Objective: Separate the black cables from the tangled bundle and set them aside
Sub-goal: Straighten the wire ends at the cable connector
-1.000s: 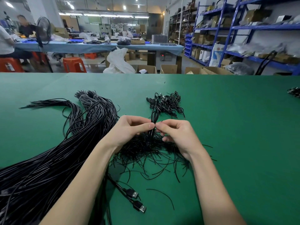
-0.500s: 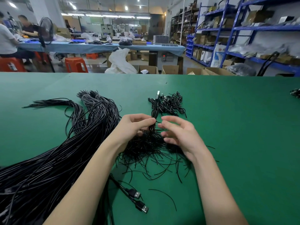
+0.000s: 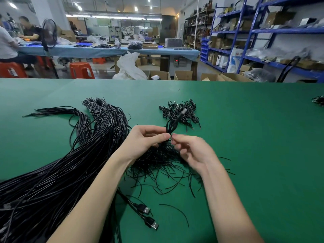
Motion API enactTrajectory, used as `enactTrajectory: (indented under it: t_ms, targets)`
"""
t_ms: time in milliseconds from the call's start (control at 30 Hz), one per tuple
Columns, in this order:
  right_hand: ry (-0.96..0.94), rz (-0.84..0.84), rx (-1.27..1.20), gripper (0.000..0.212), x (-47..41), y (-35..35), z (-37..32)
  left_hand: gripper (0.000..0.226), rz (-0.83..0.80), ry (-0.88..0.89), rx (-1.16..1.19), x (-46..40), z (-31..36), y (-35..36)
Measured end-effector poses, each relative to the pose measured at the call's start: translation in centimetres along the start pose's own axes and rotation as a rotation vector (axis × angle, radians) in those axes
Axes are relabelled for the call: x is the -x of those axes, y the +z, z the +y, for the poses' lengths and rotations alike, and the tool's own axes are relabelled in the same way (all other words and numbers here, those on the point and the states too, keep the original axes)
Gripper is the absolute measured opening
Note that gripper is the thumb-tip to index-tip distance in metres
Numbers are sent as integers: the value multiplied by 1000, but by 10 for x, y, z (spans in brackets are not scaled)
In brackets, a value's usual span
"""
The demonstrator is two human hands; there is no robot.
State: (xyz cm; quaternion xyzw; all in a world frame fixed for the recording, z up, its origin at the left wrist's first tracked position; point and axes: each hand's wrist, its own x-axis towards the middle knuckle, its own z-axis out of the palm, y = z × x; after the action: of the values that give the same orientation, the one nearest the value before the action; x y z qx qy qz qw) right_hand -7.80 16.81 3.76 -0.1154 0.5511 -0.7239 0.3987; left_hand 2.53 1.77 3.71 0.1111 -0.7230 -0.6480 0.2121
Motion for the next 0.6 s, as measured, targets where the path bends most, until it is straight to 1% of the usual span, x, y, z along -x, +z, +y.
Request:
enactTrajectory:
  t_ms: [33, 67, 100, 133, 167, 200, 267, 333, 367, 433, 500, 567, 600]
  targets:
    - [175, -99, -289, 5, 1, 1, 3, 23, -7, 47, 2, 0, 1, 1]
    - [285, -172, -515, 6, 2, 2, 5, 24, -11, 73, 8, -1, 2, 2]
    - [321, -216, -625, 4, 3, 4, 9, 23, -7, 74, 11, -1, 3, 1]
    - [305, -236, -610, 3, 3, 7, 10, 22, 6, 51, 20, -2, 4, 0]
    - [235, -223, -483, 3, 2, 9, 10, 22, 18, 8, 43, -2, 5, -2]
    - [130, -176, -284, 4, 1, 10, 9, 22, 21, -43, 88, -3, 4, -4]
    - [-136, -53, 134, 9, 0, 6, 4, 28, 6, -129, 176, -2, 3, -8]
    - [-349, -7, 388, 14, 0, -1, 1, 39, -16, -200, 223, 0, 3, -7]
    - [-418, -7, 463, 13, 2, -3, -1, 40, -31, -225, 245, 1, 4, -6]
    - [-486, 12, 551, 9, 4, -5, -4, 30, -67, -254, 272, 2, 6, -3]
    - [-517, 29, 587, 9, 6, -3, -6, 22, -91, -271, 268, 1, 6, -4]
    - [-528, 35, 595, 13, 8, -1, -7, 20, -107, -254, 250, 1, 5, -7]
    - [-501, 32, 571, 17, 10, 1, -7, 20, -110, -230, 242, 1, 4, -8]
